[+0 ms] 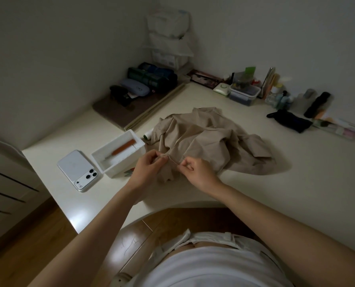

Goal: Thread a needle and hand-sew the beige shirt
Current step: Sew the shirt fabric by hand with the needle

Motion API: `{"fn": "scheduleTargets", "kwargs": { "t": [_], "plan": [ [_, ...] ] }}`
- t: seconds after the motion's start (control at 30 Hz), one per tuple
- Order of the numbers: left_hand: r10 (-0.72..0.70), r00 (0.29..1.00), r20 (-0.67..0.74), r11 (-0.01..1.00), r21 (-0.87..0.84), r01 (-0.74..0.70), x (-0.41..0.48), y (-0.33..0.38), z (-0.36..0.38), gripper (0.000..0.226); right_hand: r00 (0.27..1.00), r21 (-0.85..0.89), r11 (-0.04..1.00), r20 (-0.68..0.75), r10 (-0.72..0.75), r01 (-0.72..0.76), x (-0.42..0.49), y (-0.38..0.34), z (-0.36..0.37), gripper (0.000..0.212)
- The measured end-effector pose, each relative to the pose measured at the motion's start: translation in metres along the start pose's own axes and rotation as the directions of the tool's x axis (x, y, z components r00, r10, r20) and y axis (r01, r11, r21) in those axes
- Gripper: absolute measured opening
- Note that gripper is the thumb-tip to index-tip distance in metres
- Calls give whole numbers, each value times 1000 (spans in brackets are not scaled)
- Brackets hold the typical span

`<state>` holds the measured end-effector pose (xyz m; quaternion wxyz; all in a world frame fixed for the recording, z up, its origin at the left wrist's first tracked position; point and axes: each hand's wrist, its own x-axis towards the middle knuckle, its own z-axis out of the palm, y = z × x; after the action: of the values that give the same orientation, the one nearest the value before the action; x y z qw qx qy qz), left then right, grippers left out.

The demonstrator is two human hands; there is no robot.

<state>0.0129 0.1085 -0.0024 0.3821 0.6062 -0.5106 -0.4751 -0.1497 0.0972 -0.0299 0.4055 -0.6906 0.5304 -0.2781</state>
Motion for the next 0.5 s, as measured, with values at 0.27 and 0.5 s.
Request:
{"fn": "scheduleTargets", "kwargs": {
  "t": [0.27, 0.5],
  "plan": [
    [3, 999, -54, 999, -34, -5, 3, 1, -4, 23, 939, -266, 937, 197, 283, -227, -7, 44, -19, 27],
    [20, 998, -53, 999, -24, -21, 5, 3, 4, 22, 983, -193, 969, 60, 172, -157, -7, 35, -29, 11]
  ]
}}
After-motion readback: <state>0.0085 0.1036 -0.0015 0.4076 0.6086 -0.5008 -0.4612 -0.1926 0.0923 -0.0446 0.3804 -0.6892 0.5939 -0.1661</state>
